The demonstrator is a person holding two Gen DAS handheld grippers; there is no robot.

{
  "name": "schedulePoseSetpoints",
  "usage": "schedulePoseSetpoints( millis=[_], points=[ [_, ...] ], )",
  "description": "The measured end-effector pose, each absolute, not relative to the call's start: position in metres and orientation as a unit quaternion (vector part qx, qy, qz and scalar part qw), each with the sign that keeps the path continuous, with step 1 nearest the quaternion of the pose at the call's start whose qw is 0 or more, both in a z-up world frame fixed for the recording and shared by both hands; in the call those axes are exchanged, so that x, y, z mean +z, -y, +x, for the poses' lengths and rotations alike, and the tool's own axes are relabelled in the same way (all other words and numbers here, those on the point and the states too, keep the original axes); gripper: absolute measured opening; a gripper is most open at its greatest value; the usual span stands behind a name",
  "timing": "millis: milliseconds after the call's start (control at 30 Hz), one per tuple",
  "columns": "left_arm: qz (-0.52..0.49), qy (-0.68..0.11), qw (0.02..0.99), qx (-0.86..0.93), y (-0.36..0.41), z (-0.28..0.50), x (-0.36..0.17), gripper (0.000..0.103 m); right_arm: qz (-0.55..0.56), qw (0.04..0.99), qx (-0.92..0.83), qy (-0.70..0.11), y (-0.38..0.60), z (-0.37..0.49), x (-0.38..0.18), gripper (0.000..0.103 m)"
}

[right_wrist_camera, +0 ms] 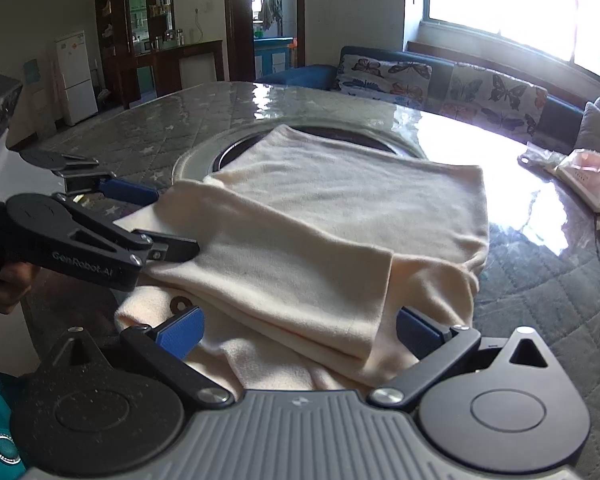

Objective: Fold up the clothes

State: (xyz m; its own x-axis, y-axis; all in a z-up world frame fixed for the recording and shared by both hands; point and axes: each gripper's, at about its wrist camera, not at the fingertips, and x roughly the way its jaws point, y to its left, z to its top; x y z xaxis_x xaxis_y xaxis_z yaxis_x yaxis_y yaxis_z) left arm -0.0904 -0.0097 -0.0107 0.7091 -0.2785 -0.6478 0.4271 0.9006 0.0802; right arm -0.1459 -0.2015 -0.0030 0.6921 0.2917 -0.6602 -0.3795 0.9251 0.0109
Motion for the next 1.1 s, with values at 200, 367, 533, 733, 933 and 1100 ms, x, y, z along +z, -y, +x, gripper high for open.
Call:
schedulePoseSetpoints(
  millis=[200, 367, 533, 733, 933, 1100],
  points=[
    [0.111, -0.33, 0.918, -0.192, 0.01, -0.091, -0.01, 0.083, -0.078, 0.931, 0.152, -0.321, 0.206, -0.136, 0.012, 0.103],
    [0.112, -0.331, 0.917, -0.191, 0.009, -0.091, -0.01, 0.084, -0.075, 0.938, 0.125, -0.315, 0.206, -0.113, 0.008, 0.103],
    [0.113, -0.33, 0.917, -0.193, 0.01, -0.091, -0.006, 0.084, -0.081, 0.935, 0.108, -0.327, 0.206, -0.096, -0.005, 0.103],
    [0.109, -0.315, 0.921, -0.2, 0.012, -0.093, 0.005, 0.084, -0.091, 0.932, 0.092, -0.339, 0.212, -0.095, -0.011, 0.103],
    [0.102, -0.302, 0.924, -0.209, 0.018, -0.088, 0.013, 0.081, -0.082, 0.941, 0.089, -0.317, 0.216, -0.095, 0.001, 0.103],
    [0.099, -0.312, 0.922, -0.208, 0.02, -0.079, 0.006, 0.059, -0.087, 0.936, 0.091, -0.329, 0.212, -0.09, -0.007, 0.103]
  ],
)
